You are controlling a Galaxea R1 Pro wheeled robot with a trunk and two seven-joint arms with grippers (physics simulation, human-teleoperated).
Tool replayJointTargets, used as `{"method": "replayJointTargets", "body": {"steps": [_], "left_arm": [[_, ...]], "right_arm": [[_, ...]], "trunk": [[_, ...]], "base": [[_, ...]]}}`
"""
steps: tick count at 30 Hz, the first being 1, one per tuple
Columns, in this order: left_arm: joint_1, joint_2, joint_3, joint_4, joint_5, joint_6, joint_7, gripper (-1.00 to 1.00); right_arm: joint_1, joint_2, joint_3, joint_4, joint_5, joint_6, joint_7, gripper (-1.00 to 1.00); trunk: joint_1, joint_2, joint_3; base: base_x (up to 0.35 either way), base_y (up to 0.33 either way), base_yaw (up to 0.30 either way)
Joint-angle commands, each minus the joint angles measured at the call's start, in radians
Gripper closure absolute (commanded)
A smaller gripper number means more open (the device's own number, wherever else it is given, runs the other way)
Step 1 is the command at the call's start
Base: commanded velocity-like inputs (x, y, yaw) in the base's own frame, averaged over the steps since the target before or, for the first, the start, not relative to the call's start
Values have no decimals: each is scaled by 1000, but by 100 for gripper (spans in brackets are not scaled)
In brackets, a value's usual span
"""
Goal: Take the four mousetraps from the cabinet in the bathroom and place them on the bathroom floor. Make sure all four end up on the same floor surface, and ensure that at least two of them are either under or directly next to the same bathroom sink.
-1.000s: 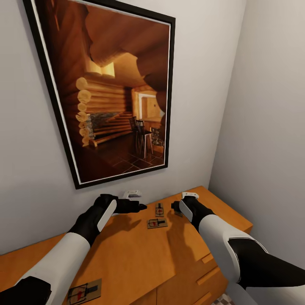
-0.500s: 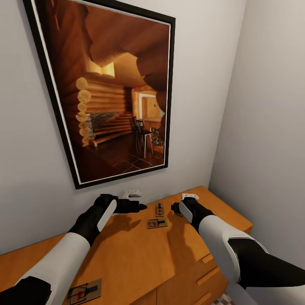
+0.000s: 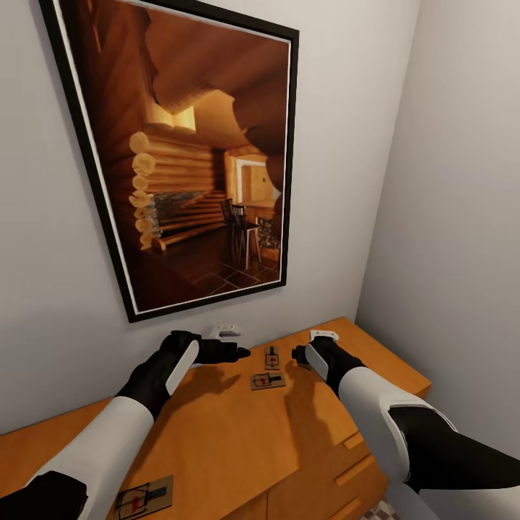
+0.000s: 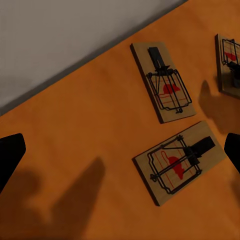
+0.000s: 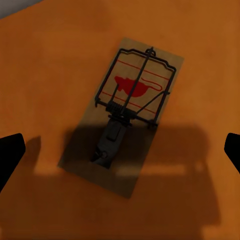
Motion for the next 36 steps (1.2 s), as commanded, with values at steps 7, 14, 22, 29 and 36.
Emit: {"method": "replayJointTargets", "body": {"steps": [7, 14, 22, 29, 36], "left_arm": [[-1, 0, 0, -1, -4, 4, -4, -100], [-1, 0, 0, -1, -4, 4, -4, -100], [-1, 0, 0, -1, -4, 4, -4, -100], [-1, 0, 0, -1, -4, 4, -4, -100], [-1, 0, 0, -1, -3, 4, -4, -100]], "right_arm": [[0, 1, -5, -2, -8, 2, -6, -100], [0, 1, -5, -2, -8, 2, -6, -100], [0, 1, -5, -2, -8, 2, -6, -100], [0, 1, -5, -2, -8, 2, -6, -100], [0, 1, -6, -2, -8, 2, -6, -100]], "trunk": [[0, -1, -2], [0, -1, -2], [0, -1, -2], [0, -1, -2], [0, -1, -2]], "base": [[0, 0, 0], [0, 0, 0], [0, 0, 0], [0, 0, 0], [0, 0, 0]]}}
